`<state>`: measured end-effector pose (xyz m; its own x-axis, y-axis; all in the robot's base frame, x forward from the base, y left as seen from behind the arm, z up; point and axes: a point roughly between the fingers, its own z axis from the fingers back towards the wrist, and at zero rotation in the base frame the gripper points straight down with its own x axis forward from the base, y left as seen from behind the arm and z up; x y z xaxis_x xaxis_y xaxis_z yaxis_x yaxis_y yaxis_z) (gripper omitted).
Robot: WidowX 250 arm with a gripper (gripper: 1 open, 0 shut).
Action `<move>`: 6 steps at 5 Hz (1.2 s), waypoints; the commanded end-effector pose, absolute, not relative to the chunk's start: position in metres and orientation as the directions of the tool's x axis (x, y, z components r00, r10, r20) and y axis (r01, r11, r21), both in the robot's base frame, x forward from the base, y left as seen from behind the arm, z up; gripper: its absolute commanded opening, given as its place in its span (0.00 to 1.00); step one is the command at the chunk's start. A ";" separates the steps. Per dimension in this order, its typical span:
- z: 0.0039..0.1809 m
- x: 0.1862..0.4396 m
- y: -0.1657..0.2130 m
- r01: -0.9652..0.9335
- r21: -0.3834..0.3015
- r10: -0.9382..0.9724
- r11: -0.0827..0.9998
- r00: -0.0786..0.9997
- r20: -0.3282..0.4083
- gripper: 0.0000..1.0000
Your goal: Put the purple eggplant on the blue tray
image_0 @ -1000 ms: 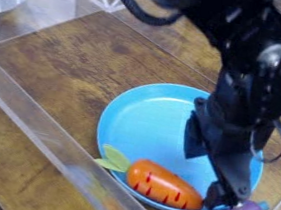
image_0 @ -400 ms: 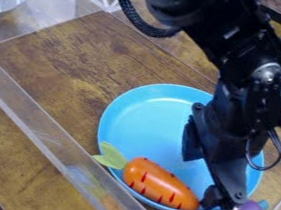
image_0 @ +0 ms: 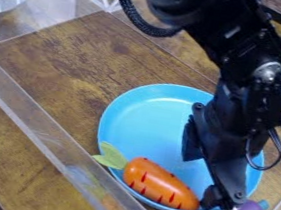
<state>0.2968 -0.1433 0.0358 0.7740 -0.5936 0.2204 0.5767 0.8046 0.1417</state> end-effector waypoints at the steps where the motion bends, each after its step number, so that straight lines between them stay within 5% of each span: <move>1: 0.041 0.301 -0.159 0.596 0.134 -0.608 0.792 0.745 0.276 1.00; 6: 0.013 0.303 -0.190 0.613 0.085 -0.600 0.786 0.722 0.346 1.00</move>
